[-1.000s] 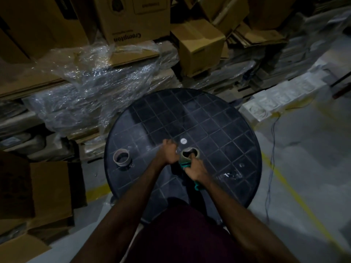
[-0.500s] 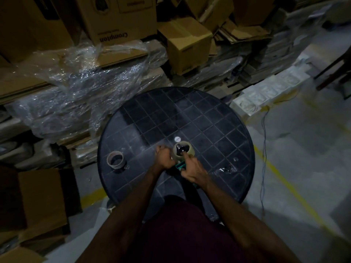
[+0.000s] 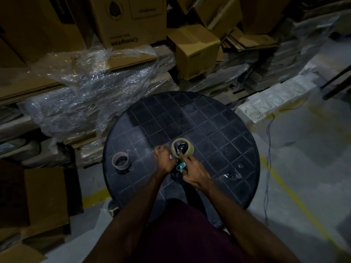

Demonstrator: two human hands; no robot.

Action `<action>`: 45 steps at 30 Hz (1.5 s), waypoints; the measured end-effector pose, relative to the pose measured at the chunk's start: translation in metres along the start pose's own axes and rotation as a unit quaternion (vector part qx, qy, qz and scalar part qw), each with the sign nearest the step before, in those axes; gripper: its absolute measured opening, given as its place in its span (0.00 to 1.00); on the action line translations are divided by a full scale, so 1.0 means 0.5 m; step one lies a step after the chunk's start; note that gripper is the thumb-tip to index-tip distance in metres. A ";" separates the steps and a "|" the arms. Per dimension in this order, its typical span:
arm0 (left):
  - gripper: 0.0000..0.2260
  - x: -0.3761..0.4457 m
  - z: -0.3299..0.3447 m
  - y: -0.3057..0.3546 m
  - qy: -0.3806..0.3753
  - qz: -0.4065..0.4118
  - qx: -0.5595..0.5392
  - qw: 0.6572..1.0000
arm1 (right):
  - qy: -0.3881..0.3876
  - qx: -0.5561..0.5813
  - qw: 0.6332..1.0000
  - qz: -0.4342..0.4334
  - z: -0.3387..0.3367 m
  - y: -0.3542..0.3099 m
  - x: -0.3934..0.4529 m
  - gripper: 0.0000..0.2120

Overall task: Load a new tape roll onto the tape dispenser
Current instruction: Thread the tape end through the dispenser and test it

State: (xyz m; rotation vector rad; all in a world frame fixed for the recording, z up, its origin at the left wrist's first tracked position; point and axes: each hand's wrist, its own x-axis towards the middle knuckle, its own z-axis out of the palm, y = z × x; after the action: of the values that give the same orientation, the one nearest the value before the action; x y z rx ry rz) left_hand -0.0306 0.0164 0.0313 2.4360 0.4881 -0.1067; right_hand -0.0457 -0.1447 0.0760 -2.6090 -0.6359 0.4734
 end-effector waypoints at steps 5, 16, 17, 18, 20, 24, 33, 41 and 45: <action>0.12 -0.003 0.011 -0.005 0.026 -0.020 -0.002 0.999 | -0.001 0.003 1.000 -0.004 0.000 0.004 0.001 0.38; 0.15 -0.024 0.011 0.019 0.019 -0.046 0.125 0.991 | -0.020 0.030 0.999 0.021 0.006 0.014 0.004 0.40; 0.13 -0.027 0.008 0.021 0.016 -0.039 0.145 0.989 | -0.024 0.033 0.999 0.024 0.006 0.015 0.004 0.39; 0.11 -0.029 0.005 0.023 0.015 -0.035 0.155 0.987 | -0.028 0.035 0.999 0.029 0.005 0.015 0.004 0.39; 0.09 -0.028 0.009 0.020 0.008 -0.034 0.157 0.987 | -0.036 0.044 0.998 0.036 0.004 0.015 0.007 0.39; 0.14 -0.031 0.013 0.015 -0.009 -0.037 0.129 0.991 | -0.042 0.059 0.996 0.045 0.004 0.020 0.011 0.39; 0.16 -0.025 0.029 0.014 -0.084 -0.082 0.208 0.971 | -0.098 0.056 0.991 0.066 0.036 0.036 0.016 0.49; 0.09 -0.041 0.032 0.005 -0.069 -0.060 0.136 0.987 | -0.092 0.066 0.990 0.078 0.032 0.035 0.006 0.52; 0.10 -0.051 0.027 0.007 -0.068 -0.047 0.132 0.988 | -0.080 0.077 0.988 0.103 0.028 0.023 -0.004 0.55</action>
State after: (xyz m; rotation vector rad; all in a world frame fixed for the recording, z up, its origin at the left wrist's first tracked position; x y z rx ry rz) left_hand -0.0523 -0.0026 0.0277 2.6395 0.5565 -0.3977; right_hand -0.0492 -0.1509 0.0589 -2.5181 -0.3618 0.7703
